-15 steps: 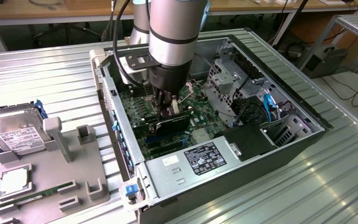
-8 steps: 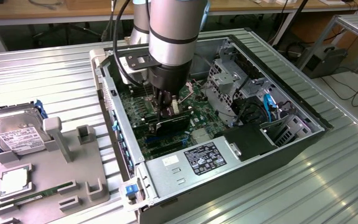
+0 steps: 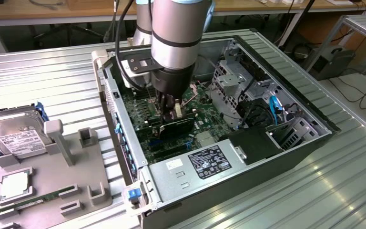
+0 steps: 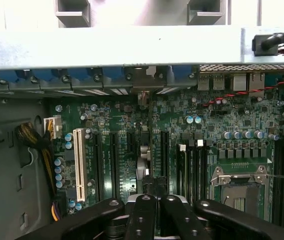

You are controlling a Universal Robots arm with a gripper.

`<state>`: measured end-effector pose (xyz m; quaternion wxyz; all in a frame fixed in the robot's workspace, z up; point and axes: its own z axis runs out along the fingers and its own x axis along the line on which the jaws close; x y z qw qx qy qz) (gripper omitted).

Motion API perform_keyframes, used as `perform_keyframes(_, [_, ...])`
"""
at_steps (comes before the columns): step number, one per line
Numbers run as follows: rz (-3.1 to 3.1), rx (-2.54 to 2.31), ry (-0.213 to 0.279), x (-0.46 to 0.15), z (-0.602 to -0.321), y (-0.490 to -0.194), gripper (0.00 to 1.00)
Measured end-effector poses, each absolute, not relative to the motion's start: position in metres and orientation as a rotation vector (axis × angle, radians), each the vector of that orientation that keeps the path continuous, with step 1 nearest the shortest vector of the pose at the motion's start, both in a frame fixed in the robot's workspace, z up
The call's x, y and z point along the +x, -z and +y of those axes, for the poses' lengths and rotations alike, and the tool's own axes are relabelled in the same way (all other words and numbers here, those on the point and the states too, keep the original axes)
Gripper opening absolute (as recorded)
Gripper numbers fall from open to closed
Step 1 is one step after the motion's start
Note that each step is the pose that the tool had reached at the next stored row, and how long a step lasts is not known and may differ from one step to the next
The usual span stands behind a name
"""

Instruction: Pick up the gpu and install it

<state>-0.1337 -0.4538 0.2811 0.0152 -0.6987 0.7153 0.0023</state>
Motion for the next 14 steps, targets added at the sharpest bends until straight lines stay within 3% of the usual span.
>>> perform_keyframes(8, [2.226, -2.175, -0.007, -0.135, -0.454, -0.269, 0.11])
perform_keyframes(14, [2.225, -2.174, -0.007, -0.135, -0.454, -0.292, 0.11])
